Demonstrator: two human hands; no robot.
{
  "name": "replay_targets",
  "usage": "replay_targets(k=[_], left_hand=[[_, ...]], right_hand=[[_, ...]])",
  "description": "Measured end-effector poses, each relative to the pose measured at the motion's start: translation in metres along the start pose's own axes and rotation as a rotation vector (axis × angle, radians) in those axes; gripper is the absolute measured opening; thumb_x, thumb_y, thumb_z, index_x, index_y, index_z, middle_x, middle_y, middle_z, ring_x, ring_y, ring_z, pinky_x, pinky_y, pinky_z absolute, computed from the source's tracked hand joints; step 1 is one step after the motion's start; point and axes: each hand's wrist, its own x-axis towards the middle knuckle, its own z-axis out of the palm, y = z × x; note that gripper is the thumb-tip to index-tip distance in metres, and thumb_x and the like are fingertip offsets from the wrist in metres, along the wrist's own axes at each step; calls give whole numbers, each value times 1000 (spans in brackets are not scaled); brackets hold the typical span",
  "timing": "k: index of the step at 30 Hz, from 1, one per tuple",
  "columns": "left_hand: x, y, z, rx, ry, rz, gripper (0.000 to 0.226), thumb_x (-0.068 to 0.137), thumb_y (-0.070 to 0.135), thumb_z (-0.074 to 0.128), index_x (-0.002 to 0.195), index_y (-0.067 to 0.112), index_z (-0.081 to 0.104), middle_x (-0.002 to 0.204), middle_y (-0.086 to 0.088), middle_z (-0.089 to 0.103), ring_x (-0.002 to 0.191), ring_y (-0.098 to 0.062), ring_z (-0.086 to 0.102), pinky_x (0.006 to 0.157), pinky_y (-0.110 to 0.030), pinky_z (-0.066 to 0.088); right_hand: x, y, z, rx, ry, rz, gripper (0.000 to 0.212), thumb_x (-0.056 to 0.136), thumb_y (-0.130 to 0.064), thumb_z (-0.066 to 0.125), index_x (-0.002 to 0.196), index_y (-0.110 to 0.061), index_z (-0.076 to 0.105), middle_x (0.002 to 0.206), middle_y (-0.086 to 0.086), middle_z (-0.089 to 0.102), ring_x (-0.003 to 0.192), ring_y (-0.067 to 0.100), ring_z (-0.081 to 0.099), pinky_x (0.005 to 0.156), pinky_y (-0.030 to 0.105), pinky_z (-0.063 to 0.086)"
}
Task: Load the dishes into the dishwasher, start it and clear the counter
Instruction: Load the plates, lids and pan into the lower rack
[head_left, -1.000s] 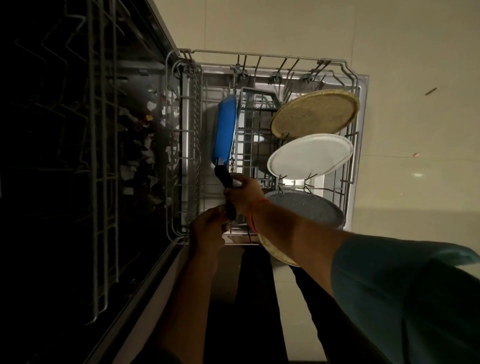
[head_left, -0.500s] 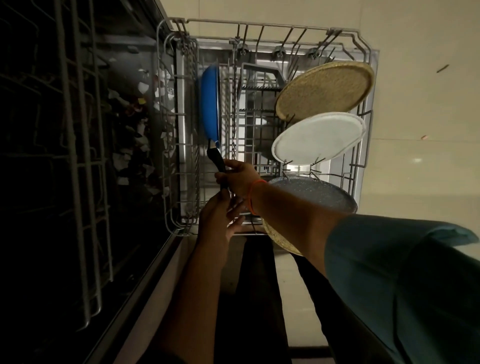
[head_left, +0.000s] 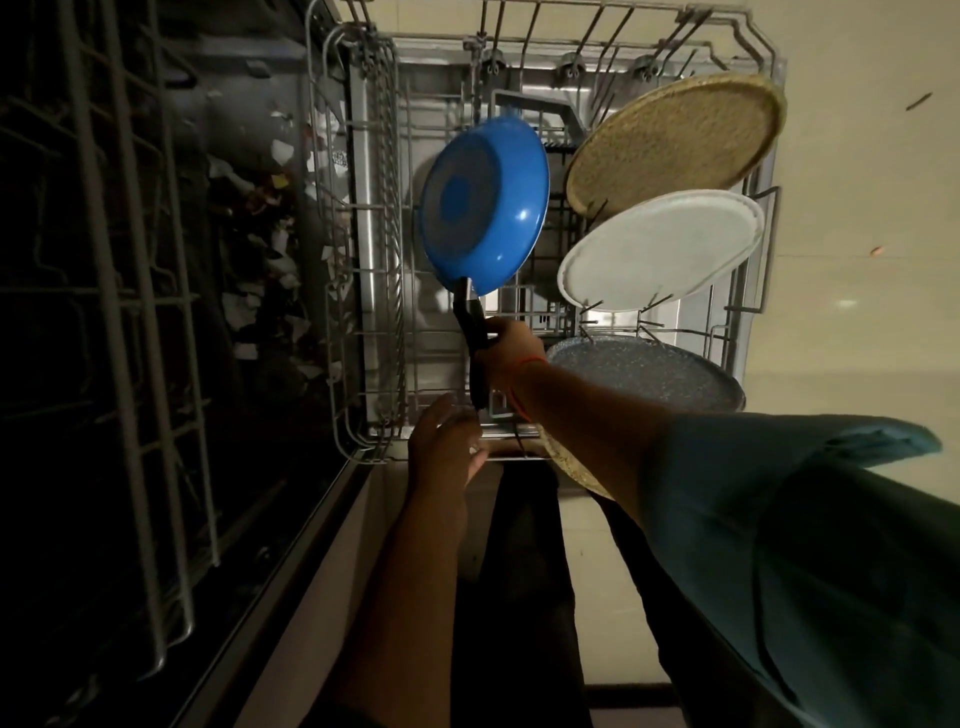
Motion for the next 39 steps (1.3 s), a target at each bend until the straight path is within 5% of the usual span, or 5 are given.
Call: replay_targets(k=[11, 16, 21, 30, 39], left_hand=[[-6, -16, -4, 162, -8, 29, 24, 101, 11, 60, 118, 28, 63, 124, -1, 65, 115, -21, 64, 90, -36, 53], [-12, -20, -5, 206, 46, 124, 22, 99, 14, 63, 114, 30, 61, 117, 0, 66, 102, -16, 62, 84, -35, 54], [-28, -14, 3, 434, 60, 322, 50, 101, 38, 60, 148, 32, 46, 151, -1, 50, 137, -27, 49, 113, -50, 41], [-82, 7, 29, 612, 50, 579, 60, 106, 36, 49, 160, 19, 29, 162, -8, 38, 146, -26, 40, 108, -34, 35], [-164, 14, 41, 873, 63, 710, 69, 104, 51, 44, 163, 35, 11, 172, -2, 8, 157, -29, 12, 121, -58, 22]], right_hand=[[-15, -1, -5, -122, -189, -58, 45, 92, -2, 66, 135, -8, 57, 128, 15, 64, 106, 25, 65, 90, 34, 57], [-30, 4, -16, -161, -134, -138, 42, 97, -23, 63, 138, -18, 56, 125, 9, 66, 88, 13, 62, 60, 19, 49], [-53, -1, -36, -215, 3, -262, 50, 102, -30, 55, 150, -24, 42, 133, 7, 61, 102, 17, 65, 79, 24, 51], [-98, 3, -86, -382, 169, -494, 62, 98, -51, 42, 153, -25, 34, 150, 5, 46, 140, 27, 42, 115, 45, 38], [-168, 2, -149, -624, 296, -598, 66, 103, -50, 38, 159, -21, 20, 165, 15, 20, 152, 32, 17, 121, 53, 22]])
